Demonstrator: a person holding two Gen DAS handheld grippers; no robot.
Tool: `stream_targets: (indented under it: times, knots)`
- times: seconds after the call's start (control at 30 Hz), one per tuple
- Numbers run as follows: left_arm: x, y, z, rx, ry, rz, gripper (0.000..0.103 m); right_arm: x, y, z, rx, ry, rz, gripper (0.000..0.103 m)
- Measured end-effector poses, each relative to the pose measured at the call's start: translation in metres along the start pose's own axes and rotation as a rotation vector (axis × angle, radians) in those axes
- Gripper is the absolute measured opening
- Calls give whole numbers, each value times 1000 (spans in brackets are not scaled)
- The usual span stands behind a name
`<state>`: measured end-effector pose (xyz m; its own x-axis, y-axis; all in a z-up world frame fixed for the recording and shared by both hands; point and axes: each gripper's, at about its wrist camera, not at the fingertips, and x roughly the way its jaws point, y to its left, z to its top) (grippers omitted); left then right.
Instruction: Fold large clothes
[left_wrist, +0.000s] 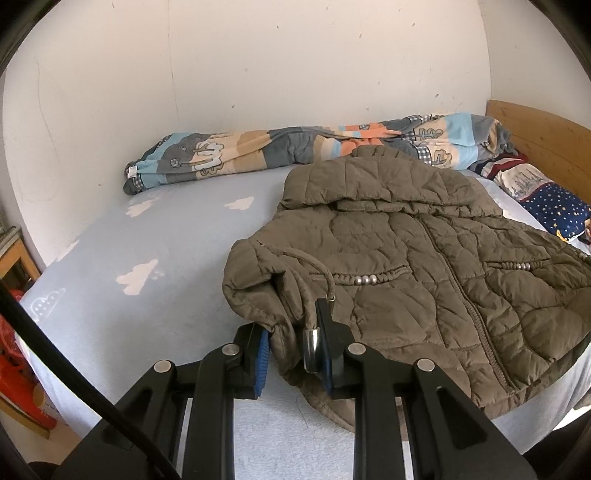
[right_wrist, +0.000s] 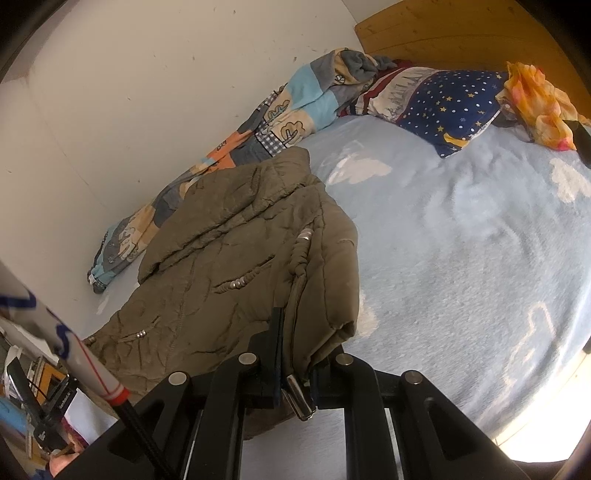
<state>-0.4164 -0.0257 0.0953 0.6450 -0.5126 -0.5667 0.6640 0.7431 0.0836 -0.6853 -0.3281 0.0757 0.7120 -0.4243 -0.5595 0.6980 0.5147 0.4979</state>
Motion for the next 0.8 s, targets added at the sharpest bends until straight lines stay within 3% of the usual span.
stream_targets:
  times: [0.4, 0.8]
  knots:
    - [-4, 5, 10, -20, -1, -14, 22, -8, 7, 2, 2, -11, 26, 11]
    - [-5, 26, 37, -80, -7, -52, 22, -19, 21, 35, 11, -45, 74, 11]
